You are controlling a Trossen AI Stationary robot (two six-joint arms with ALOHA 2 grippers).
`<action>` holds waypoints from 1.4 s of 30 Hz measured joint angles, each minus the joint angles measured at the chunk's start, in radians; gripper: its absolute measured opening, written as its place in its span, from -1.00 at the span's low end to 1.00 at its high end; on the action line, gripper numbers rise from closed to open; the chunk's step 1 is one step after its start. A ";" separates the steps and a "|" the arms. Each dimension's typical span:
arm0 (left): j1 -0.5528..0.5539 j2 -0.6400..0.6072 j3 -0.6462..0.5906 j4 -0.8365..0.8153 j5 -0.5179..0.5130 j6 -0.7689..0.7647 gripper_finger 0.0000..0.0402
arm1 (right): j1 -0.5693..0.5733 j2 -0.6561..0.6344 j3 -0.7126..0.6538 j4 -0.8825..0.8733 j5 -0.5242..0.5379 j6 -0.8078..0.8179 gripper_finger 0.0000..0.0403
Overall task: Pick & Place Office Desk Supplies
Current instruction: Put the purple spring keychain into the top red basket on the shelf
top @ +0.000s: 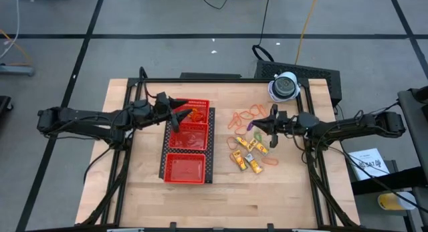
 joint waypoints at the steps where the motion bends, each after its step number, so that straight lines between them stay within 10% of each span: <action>1: 0.000 0.012 0.000 0.024 0.012 -0.004 0.19 | 0.000 0.000 0.000 0.015 -0.006 0.000 -0.95; 21: -0.117 0.343 0.240 0.140 0.092 0.154 0.19 | 0.000 0.193 0.009 0.368 -0.004 -0.004 -0.95; 42: -0.135 0.590 0.389 0.215 0.167 0.182 0.19 | 0.000 0.451 0.256 0.372 -0.082 -0.100 -0.95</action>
